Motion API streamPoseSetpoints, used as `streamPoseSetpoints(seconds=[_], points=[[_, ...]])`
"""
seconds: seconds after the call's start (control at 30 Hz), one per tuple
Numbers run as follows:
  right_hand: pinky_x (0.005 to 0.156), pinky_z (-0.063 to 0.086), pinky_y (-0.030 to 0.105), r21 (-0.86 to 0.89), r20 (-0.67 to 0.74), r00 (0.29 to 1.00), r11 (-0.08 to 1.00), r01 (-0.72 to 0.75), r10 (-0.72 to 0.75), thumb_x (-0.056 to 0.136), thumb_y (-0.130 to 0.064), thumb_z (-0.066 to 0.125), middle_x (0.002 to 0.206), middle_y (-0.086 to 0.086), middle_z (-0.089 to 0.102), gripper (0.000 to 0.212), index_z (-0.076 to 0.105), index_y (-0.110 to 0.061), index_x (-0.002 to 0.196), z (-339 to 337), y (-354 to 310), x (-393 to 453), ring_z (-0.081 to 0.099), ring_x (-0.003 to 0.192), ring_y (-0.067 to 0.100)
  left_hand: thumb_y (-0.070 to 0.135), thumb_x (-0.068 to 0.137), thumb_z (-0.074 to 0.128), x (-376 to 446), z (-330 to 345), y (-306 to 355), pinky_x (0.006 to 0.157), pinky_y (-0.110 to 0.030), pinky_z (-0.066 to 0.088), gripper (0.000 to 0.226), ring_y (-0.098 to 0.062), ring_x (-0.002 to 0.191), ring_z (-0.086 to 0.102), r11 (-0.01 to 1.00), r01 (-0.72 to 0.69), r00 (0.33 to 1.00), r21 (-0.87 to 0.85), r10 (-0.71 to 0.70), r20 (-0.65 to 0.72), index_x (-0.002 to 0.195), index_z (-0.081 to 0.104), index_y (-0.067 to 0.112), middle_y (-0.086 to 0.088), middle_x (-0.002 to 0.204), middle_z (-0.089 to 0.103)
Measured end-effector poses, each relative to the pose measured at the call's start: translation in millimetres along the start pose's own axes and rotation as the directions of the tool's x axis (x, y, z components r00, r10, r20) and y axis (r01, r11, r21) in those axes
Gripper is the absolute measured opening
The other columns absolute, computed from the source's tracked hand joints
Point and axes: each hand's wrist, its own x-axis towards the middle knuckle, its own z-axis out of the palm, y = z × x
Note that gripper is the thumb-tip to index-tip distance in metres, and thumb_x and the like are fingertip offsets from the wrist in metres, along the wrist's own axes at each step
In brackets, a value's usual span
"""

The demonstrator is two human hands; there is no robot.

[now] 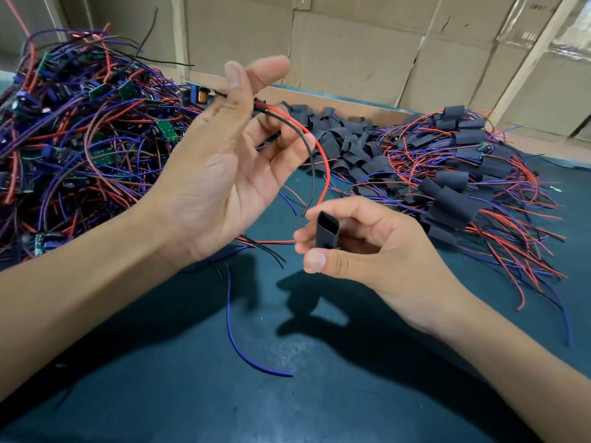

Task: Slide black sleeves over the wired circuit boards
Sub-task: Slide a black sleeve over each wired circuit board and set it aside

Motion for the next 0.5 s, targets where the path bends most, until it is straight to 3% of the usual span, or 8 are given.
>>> streamPoseSetpoints(seconds=[0.1,0.23,0.4,0.5], points=[[0.089,0.057,0.03,0.016,0.023,1.0,1.0,0.018,-0.018,0.072,-0.005,0.083,0.1,0.009,0.077,0.039,0.071,-0.022,0.105,1.1,-0.3,0.2,0.073,0.095,0.025,0.039,0.108,0.039,0.7,-1.3,-1.5,0.076,-0.027,0.054,0.031,-0.012,0.085,0.067,0.999,-0.002,1.0,-0.032,0.002,0.0,0.111,0.057,0.013,0.003,0.087,0.069],[0.094,0.058,0.042,0.027,0.051,0.998,0.999,0.036,-0.038,0.074,-0.003,0.081,0.1,0.01,0.076,0.041,0.069,-0.016,0.111,0.8,-1.0,-0.3,0.072,0.095,0.025,0.037,0.108,0.036,-1.8,2.6,-4.4,0.072,-0.025,0.053,0.034,-0.011,0.078,0.066,1.0,-0.004,1.0,0.02,0.004,0.009,0.1,0.059,0.013,0.004,0.08,0.068],[0.091,0.056,0.034,0.042,0.068,0.996,0.998,0.053,-0.056,0.073,-0.001,0.08,0.101,0.011,0.075,0.043,0.067,-0.013,0.112,0.3,-2.7,-0.1,0.071,0.095,0.024,0.034,0.107,0.04,-3.2,10.3,-7.0,0.065,-0.026,0.055,0.041,-0.018,0.072,0.055,0.996,-0.008,0.997,-0.086,0.002,-0.071,0.091,0.072,0.014,-0.006,0.079,0.053],[0.089,0.055,0.03,0.041,0.087,0.994,0.997,0.069,-0.073,0.074,-0.001,0.081,0.102,0.01,0.076,0.042,0.068,-0.015,0.111,-0.4,-3.2,-0.7,0.071,0.096,0.024,0.035,0.107,0.04,-2.8,10.4,-6.5,0.065,-0.025,0.056,0.037,-0.015,0.069,0.057,0.997,-0.012,0.995,-0.076,0.005,-0.101,0.099,0.069,0.013,-0.005,0.077,0.053]])
